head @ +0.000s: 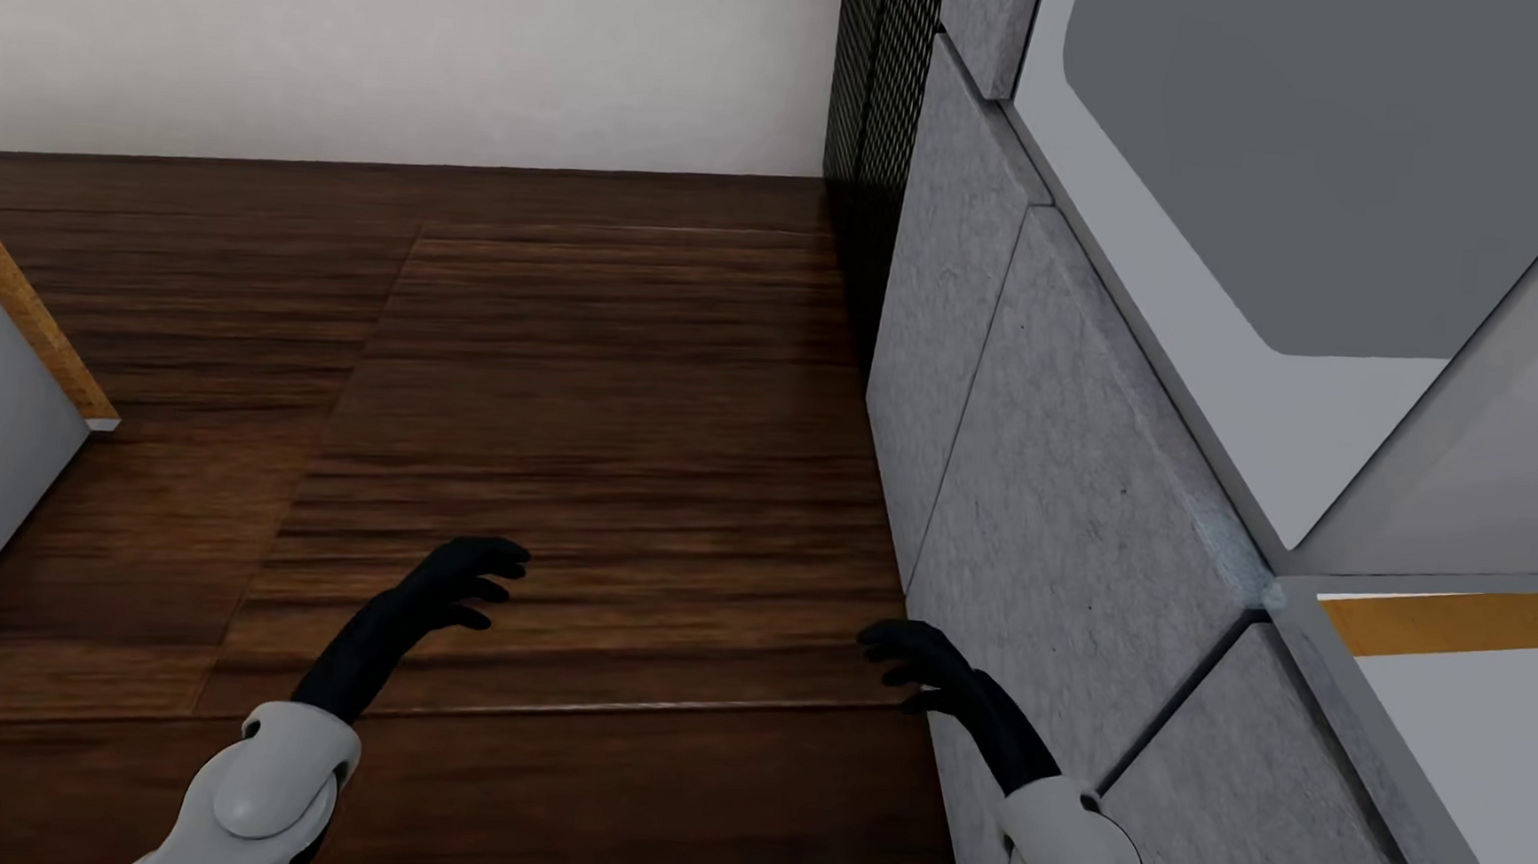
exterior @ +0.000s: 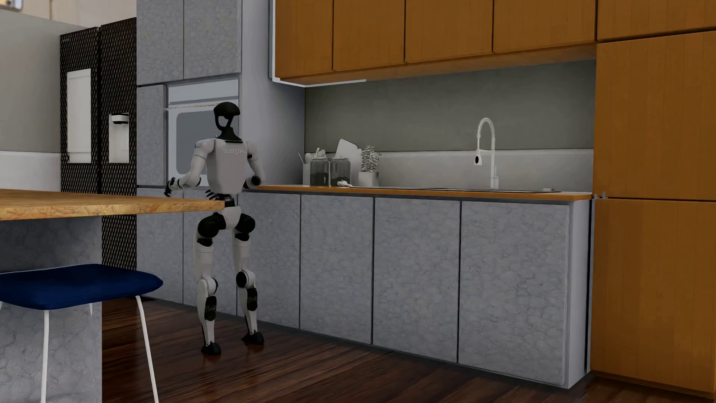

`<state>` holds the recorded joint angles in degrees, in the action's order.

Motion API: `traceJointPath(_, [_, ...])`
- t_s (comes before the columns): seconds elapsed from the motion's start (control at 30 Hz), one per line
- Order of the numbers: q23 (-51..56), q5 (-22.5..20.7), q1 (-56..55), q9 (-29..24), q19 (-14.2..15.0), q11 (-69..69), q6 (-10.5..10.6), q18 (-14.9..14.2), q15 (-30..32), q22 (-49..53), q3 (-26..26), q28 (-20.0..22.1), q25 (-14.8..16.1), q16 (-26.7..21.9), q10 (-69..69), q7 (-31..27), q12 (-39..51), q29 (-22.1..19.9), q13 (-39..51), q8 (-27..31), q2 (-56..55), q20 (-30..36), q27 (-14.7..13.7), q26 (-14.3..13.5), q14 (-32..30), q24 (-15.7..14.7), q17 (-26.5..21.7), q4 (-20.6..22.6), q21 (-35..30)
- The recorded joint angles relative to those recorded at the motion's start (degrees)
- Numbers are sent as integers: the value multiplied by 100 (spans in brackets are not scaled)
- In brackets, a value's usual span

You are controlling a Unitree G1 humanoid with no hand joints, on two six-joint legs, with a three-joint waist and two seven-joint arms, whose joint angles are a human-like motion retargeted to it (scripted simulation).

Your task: Reach up

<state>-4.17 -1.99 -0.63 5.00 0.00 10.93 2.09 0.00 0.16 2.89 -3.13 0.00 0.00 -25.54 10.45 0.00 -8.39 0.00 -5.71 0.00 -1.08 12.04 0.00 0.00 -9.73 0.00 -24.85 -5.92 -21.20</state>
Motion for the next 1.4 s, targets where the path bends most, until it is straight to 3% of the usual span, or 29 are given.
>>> traceJointPath(0.27, [1463,-51,-130,188,0,139,24,0,-143,1069,-128,0,0,-427,-62,0,673,0,658,0,-220,-1135,0,0,-164,0,-352,-89,1169])
traceJointPath(0.47, [1989,-82,-160,198,0,105,16,0,-80,1304,-112,0,0,-887,-52,0,1643,0,1517,0,-227,-2071,0,0,-168,0,-712,-105,2009])
traceJointPath(0.6, [2086,-87,-216,193,0,133,14,0,-94,1209,-82,0,0,-1329,-49,0,2392,0,2325,0,-271,-2337,0,0,-222,0,-874,-111,2595])
traceJointPath(0.8, [2062,-81,-232,234,0,85,-25,0,-34,1472,-71,0,0,-2090,-49,0,3857,0,3947,0,-264,-2625,0,0,-298,0,-1609,-80,3167])
traceJointPath(1.07, [1973,-99,-158,240,0,74,-41,0,-75,1504,-124,0,0,-2880,-54,0,5935,0,5829,0,-208,-2175,0,0,-196,0,-2411,-49,2526])
traceJointPath(1.4, [1019,-83,20,268,0,-31,-39,0,23,822,-182,0,0,-3477,-50,0,8377,0,8078,0,-26,-590,0,0,69,0,-2968,27,1181])
